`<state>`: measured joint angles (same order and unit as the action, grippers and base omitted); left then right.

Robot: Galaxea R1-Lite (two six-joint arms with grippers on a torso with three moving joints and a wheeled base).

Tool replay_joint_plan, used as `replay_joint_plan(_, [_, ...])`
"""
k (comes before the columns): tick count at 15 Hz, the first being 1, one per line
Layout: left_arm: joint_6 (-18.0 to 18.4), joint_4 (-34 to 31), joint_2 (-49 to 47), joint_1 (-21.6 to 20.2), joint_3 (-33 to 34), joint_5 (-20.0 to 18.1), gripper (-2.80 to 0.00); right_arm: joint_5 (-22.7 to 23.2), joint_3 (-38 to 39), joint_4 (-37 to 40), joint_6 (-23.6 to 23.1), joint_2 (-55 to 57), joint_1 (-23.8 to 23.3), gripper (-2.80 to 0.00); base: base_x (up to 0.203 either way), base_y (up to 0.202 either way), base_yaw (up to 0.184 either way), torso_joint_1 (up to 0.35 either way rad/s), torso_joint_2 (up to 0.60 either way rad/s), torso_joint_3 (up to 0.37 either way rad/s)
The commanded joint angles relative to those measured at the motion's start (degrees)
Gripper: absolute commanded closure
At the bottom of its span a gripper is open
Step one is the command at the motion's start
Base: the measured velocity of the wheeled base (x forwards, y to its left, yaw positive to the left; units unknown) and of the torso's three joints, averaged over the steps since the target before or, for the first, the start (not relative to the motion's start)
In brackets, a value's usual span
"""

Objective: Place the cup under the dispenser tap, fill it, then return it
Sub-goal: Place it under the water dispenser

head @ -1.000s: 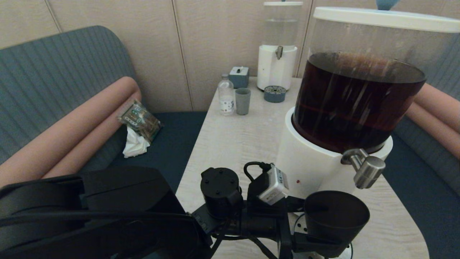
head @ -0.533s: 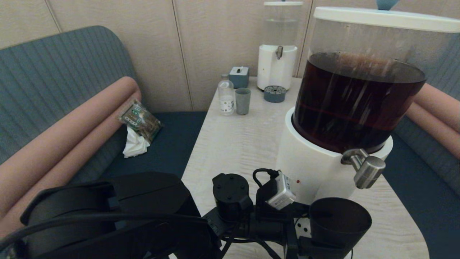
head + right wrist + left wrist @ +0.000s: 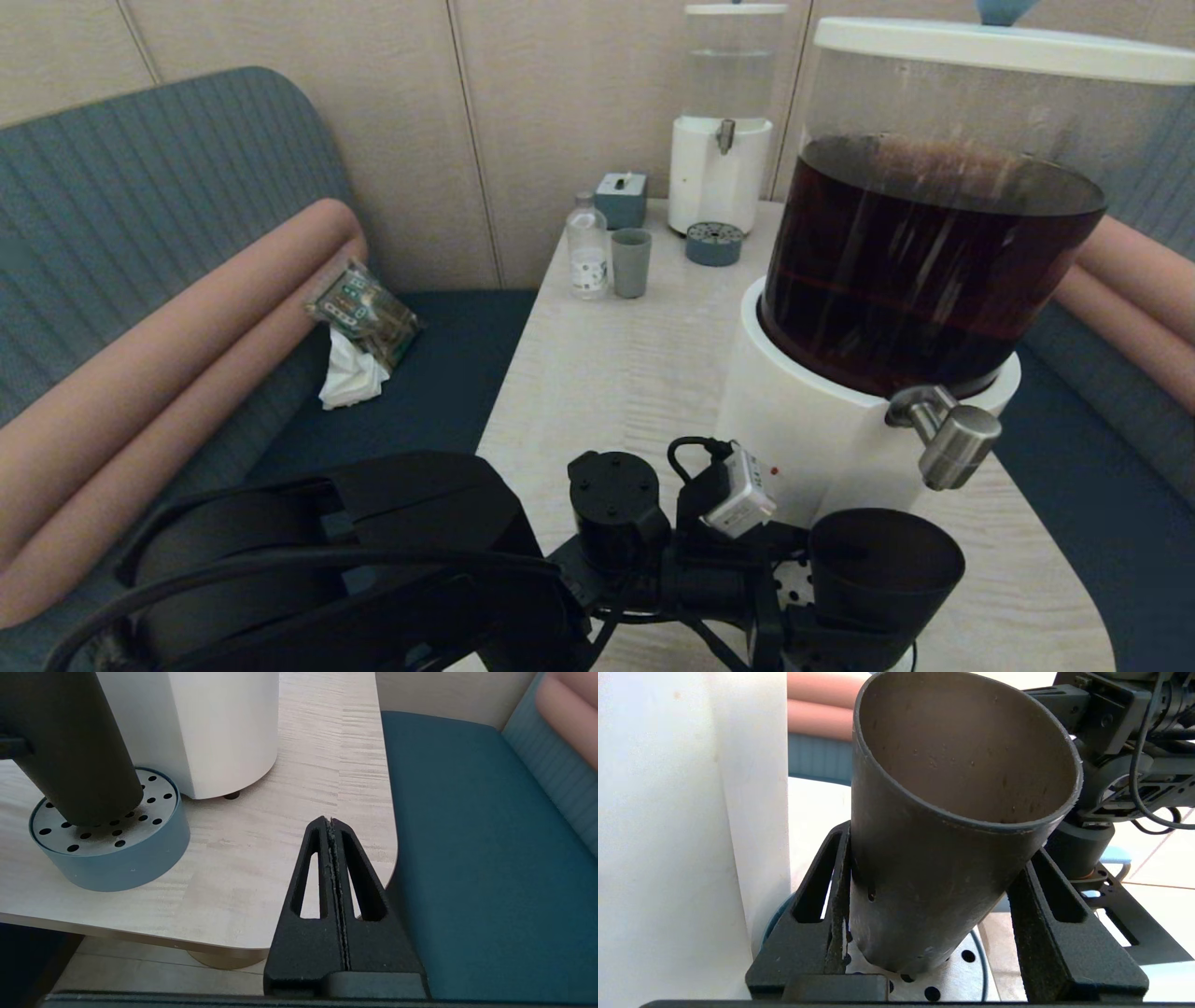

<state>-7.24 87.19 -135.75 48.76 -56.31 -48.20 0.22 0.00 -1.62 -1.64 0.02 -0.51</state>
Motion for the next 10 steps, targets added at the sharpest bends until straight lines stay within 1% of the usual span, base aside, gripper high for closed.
replay_joint_plan(1, [-0.1, 0.5, -0.8, -0.2, -0.6, -0.2, 0.0, 0.0, 0.5, 0.0, 0.0, 0.0, 0.0, 0.0, 0.0, 0.0, 0.0, 0.0, 0.0, 0.0])
replay_joint_plan(3, [-0.8, 0.5, -1.0, -0.5, -1.2, 1.1, 0.0, 0.0, 0.5, 0.0, 0.0, 0.0, 0.0, 0.0, 0.0, 0.0, 0.0, 0.0, 0.0, 0.0])
replay_joint_plan(5, [-2.0, 0.5, -1.3, -0.9, -2.0, 1.4, 0.0, 0.0, 0.5, 0.0, 0.0, 0.0, 0.0, 0.0, 0.0, 0.0, 0.0, 0.0, 0.0, 0.0])
replay_joint_plan(7, [-1.8, 0.5, -2.0, -1.2, -2.3, 2.6, 0.0, 0.0, 0.5, 0.0, 0.0, 0.0, 0.0, 0.0, 0.0, 0.0, 0.0, 0.0, 0.0, 0.0])
replay_joint_plan(10, [-1.9, 0.5, -2.2, -1.4, -2.6, 2.8, 0.0, 0.0, 0.5, 0.0, 0.0, 0.0, 0.0, 0.0, 0.0, 0.0, 0.0, 0.0, 0.0, 0.0])
